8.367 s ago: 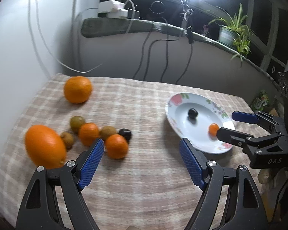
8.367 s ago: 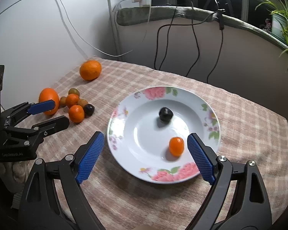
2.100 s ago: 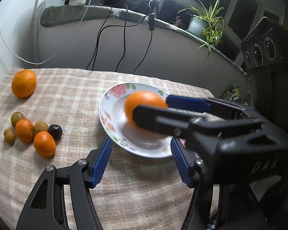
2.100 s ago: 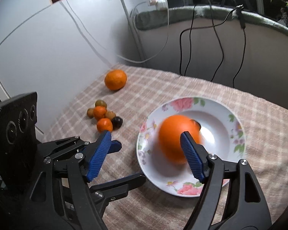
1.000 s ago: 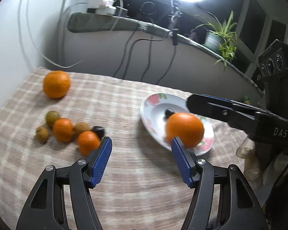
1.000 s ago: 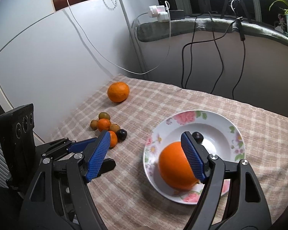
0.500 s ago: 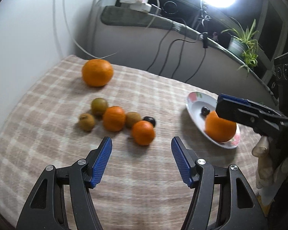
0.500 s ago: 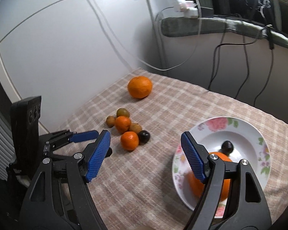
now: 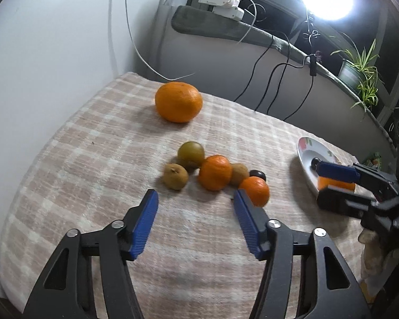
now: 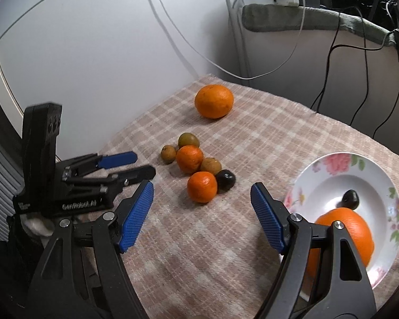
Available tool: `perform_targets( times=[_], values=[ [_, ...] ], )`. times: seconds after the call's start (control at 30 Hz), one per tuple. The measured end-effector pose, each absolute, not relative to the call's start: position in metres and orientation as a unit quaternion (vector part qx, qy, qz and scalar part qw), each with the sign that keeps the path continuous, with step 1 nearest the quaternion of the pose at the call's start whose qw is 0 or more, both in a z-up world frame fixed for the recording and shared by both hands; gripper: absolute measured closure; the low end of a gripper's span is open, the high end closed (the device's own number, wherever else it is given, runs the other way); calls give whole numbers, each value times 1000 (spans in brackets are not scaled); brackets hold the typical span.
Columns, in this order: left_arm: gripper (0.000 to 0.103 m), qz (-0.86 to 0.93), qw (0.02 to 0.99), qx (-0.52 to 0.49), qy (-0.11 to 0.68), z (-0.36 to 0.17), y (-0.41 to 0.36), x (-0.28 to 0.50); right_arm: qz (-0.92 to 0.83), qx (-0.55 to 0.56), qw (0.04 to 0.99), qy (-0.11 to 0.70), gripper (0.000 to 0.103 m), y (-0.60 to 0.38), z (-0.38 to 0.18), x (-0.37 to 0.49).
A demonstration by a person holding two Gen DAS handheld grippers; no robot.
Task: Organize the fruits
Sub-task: 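Reach the left gripper to a brown kiwi while the right gripper reaches a small tangerine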
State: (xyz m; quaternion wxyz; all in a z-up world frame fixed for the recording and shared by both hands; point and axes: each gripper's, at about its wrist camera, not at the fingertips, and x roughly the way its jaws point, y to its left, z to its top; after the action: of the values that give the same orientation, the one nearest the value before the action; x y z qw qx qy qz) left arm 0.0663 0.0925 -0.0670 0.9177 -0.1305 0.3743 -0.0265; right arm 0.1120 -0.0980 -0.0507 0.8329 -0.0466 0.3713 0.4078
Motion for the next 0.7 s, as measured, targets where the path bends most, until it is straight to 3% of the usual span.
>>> perform_targets(
  times=[0.2,0.37,0.7],
  values=[
    [60,-23,916,-105,387,-73,99,79,405,-73,828,381,41,-81,-62,111],
    [64,-29,910,-100,401,-80,104,88,391,-84,825,400,53,-72,-76,117],
    [66,-39,900,-106,422,-90,110,104,388,-82,817,419,57,-57,-91,127]
  ],
)
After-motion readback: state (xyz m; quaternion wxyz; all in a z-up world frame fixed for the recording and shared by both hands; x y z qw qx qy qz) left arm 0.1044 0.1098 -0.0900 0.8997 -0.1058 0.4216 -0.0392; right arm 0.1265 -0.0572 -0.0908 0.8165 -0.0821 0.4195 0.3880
